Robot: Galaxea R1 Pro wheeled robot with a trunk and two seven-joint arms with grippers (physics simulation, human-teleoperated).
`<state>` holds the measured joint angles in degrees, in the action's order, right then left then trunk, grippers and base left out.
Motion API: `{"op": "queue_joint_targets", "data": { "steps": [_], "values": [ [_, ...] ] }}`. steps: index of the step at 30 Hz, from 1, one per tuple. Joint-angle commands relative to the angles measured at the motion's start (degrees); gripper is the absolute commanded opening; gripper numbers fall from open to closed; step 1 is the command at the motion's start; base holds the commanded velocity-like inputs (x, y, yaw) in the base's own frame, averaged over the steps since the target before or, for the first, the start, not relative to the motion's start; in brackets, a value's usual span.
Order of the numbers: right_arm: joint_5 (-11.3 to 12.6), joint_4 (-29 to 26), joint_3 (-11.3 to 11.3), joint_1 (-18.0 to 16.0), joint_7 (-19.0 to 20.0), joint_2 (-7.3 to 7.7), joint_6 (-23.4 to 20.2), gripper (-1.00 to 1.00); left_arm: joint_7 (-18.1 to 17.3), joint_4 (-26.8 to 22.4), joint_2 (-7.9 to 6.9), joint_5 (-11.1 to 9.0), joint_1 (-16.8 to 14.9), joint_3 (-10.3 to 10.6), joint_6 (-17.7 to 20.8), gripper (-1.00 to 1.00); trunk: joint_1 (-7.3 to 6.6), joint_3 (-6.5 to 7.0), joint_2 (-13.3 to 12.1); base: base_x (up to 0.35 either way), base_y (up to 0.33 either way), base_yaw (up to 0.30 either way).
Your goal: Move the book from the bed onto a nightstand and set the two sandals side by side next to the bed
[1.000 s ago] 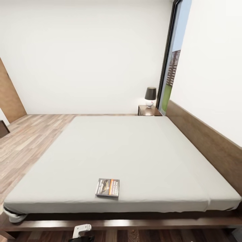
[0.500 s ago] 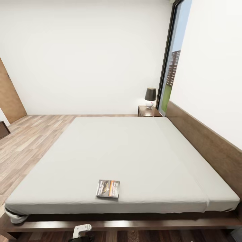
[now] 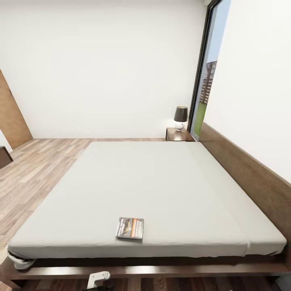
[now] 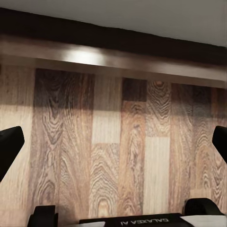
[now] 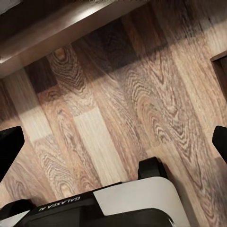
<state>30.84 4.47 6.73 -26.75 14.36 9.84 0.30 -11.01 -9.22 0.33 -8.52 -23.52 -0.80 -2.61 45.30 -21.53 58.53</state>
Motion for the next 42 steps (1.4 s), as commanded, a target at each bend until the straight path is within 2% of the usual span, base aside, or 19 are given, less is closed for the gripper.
{"op": "queue_joint_targets", "data": {
  "steps": [1,42],
  "values": [
    [0.70,0.17,0.48,-0.08,0.38,0.00,0.06,1.00,-0.24,0.12,0.01,-0.45,-0.06,-0.05,-0.11,1.00,-0.22,0.12,-0.37,0.000,0.000,0.000],
    [0.74,0.11,0.30,-0.13,0.50,0.00,0.40,1.00,-0.33,0.35,0.86,-0.62,-0.06,-0.08,-0.11,1.00,-9.23,7.48,-16.82,0.000,0.000,0.000]
  ]
}}
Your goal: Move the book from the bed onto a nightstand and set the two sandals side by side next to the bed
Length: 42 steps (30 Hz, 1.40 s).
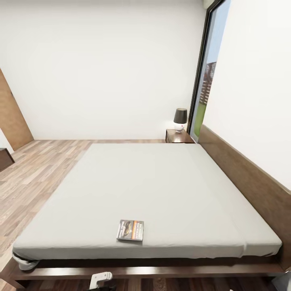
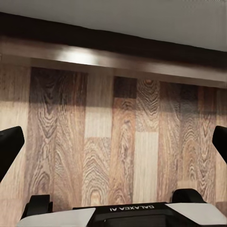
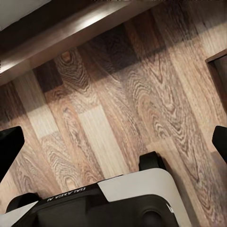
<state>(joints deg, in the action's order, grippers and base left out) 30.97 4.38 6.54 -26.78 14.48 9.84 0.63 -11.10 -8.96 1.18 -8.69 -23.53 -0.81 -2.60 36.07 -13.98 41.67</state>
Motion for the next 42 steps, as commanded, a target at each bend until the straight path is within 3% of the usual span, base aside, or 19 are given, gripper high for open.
{"op": "queue_joint_targets", "data": {
  "steps": [1,42],
  "values": [
    [0.59,0.20,0.48,-0.10,0.37,0.00,0.07,1.00,-0.24,0.08,-0.01,-0.45,-0.04,-0.06,-0.12,1.00,-0.21,0.11,-0.35,0.000,0.000,0.000],
    [0.40,0.19,0.48,-0.08,0.43,0.00,0.07,1.00,-0.24,0.08,-0.01,-0.45,-0.04,-0.06,-0.12,1.00,-9.22,7.47,-16.80,0.000,0.000,0.000]
  ]
}}
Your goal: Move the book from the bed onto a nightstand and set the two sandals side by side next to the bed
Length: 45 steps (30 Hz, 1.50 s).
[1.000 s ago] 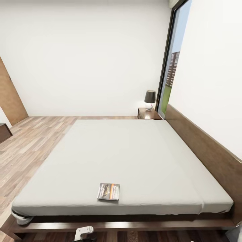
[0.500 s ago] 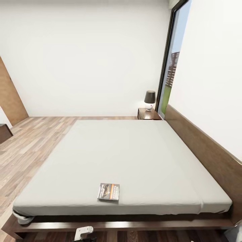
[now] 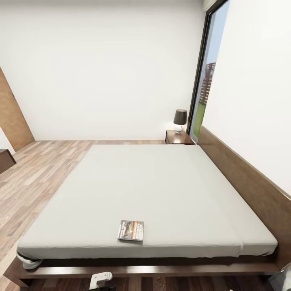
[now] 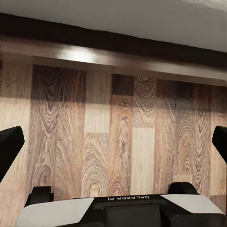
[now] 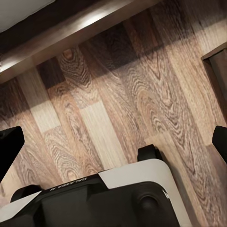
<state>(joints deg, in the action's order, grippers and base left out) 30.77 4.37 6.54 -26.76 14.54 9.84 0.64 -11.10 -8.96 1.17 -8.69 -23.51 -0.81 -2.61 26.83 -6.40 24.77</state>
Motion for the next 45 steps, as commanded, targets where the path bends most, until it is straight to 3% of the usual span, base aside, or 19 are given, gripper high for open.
{"op": "queue_joint_targets", "data": {
  "steps": [1,5,45],
  "values": [
    [0.61,0.20,0.48,-0.11,0.36,0.00,0.07,1.00,-0.24,0.10,0.01,-0.45,-0.06,-0.07,-0.11,1.00,-0.19,0.07,-0.30,0.000,0.000,0.000],
    [0.61,0.20,0.49,-0.10,0.34,0.00,0.07,1.00,-0.24,0.09,0.01,-0.45,-0.07,-0.07,-0.11,1.00,-1.04,0.76,-1.86,0.000,0.000,0.000],
    [0.52,0.20,0.49,-0.10,0.73,0.00,0.07,1.00,-0.24,0.09,-0.01,-0.45,-0.07,-0.07,-0.11,1.00,-1.04,0.76,-1.86,0.000,0.000,0.000]
  ]
}}
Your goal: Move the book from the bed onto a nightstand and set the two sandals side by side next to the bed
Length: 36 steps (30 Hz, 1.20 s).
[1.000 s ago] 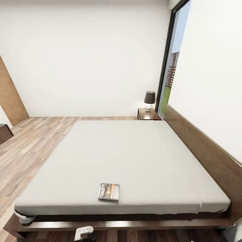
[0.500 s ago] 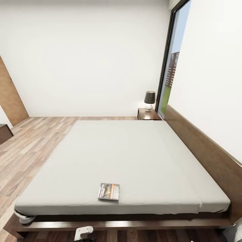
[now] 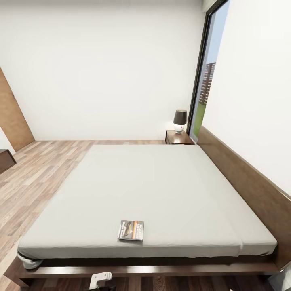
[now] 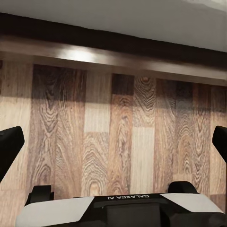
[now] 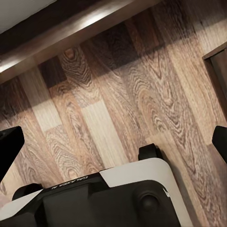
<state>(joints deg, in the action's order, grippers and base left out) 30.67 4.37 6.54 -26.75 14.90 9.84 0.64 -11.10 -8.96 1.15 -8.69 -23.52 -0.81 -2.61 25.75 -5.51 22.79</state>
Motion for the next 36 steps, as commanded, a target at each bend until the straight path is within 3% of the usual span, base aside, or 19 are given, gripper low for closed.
{"op": "queue_joint_targets", "data": {
  "steps": [1,19,26,29,36],
  "values": [
    [0.61,0.20,0.48,-0.12,0.38,0.00,0.07,1.00,-0.24,0.08,0.01,-0.45,-0.05,-0.07,-0.11,1.00,0.03,-0.12,0.12,0.000,0.000,0.000],
    [0.79,0.19,0.49,-0.09,0.28,0.01,0.07,1.00,-0.86,-0.09,-0.29,-0.47,-0.11,-0.42,-0.11,1.00,0.03,-0.12,0.12,0.000,0.000,0.000],
    [0.79,0.12,0.49,-0.13,0.38,0.02,0.07,1.00,-6.34,-1.61,-2.01,-0.52,-0.22,-0.70,0.46,1.00,0.03,-0.12,0.12,0.000,0.000,0.000],
    [0.79,0.12,0.49,-0.11,0.39,0.03,0.07,1.00,-7.19,-7.28,-2.30,-0.59,-0.40,-0.74,4.49,1.00,0.03,-0.15,0.12,0.000,0.000,0.000],
    [0.79,0.11,0.49,-0.11,0.39,0.02,0.07,1.00,-7.48,-25.86,-2.03,-0.62,-0.47,-0.63,21.73,1.00,0.03,-0.63,0.12,0.000,0.000,0.000]
  ]
}}
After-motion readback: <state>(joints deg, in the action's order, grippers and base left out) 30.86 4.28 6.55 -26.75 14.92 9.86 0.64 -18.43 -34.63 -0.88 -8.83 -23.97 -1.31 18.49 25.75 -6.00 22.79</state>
